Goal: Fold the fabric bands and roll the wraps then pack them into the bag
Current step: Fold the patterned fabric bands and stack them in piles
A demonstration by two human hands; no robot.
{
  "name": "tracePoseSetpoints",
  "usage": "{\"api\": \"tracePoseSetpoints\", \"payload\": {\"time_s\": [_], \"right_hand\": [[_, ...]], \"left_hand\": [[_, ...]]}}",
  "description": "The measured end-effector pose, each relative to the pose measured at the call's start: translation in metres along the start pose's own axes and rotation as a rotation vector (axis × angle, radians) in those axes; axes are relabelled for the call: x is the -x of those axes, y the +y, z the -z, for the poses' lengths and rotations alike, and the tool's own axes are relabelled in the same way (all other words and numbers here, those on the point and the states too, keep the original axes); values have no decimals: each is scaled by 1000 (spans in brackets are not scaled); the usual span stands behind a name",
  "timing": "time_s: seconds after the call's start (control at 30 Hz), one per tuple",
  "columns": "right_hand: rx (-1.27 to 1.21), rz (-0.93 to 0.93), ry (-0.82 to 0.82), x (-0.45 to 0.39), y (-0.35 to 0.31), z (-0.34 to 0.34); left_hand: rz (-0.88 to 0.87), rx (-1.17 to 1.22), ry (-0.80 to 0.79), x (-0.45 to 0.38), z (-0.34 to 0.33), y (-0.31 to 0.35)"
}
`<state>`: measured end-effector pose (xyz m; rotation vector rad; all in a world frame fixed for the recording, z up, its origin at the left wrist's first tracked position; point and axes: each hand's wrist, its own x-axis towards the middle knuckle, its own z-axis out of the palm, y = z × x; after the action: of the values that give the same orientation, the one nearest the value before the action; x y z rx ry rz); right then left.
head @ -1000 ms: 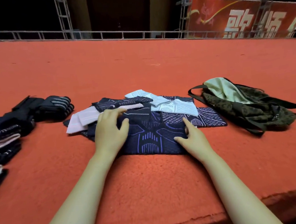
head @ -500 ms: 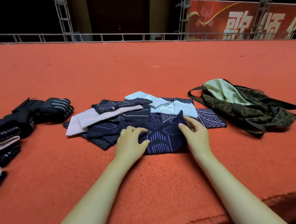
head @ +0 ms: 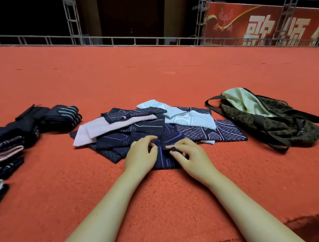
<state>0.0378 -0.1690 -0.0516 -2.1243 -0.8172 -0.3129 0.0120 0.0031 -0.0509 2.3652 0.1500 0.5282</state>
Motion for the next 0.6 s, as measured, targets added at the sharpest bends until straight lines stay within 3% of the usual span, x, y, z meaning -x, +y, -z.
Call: {"api": "tracePoseSetpoints", "payload": {"time_s": [0.17, 0.33, 0.43, 0.6], "right_hand": [[-46, -19, -55, 1, -3, 1], [228, -58, -13, 1, 5, -2], [165, -241, -79, 1, 2, 2], [82, -246, -66, 1, 1, 5]], "left_hand": [[-8, -84, -49, 3, 2, 2], [-31, -104, -58, 4, 3, 4], [-53, -91, -35, 6, 3, 5], [-126, -166, -85, 9, 0, 6]]}}
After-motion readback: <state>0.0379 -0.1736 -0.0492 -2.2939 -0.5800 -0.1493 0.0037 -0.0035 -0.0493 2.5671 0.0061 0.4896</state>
